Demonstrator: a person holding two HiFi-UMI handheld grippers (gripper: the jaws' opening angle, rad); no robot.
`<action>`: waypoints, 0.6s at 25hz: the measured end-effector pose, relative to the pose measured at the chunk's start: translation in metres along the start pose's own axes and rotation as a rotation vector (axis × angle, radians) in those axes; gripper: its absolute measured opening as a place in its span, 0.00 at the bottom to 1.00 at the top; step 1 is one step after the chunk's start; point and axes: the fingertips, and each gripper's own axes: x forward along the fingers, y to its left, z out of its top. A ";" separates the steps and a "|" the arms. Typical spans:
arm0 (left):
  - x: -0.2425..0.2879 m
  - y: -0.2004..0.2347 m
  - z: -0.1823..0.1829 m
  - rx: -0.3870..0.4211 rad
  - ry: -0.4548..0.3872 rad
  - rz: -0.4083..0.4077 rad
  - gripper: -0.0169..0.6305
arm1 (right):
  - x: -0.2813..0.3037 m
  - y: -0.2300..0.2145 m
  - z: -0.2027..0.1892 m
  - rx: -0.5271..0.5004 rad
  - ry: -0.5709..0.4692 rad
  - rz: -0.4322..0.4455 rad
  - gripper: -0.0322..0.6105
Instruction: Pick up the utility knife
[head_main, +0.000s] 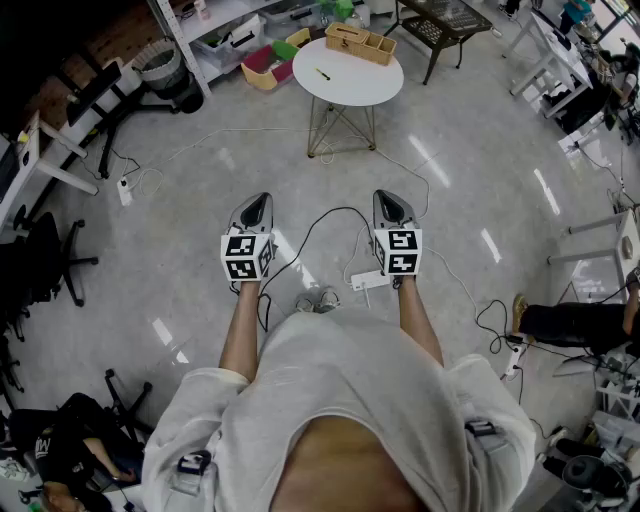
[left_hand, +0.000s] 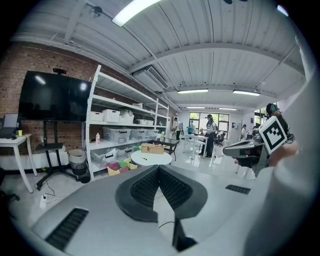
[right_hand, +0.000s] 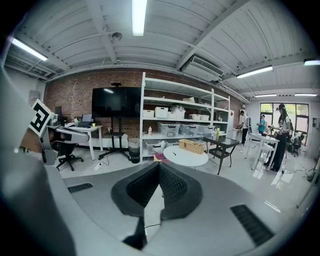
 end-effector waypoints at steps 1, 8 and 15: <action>0.001 0.000 -0.001 -0.001 0.002 0.000 0.06 | 0.000 0.000 -0.001 0.002 0.002 -0.001 0.10; 0.005 0.001 -0.002 -0.005 0.006 0.005 0.06 | 0.003 -0.003 -0.004 0.006 0.008 0.003 0.10; 0.011 -0.005 0.001 -0.003 0.003 0.013 0.06 | 0.009 -0.006 -0.001 0.010 -0.014 0.030 0.10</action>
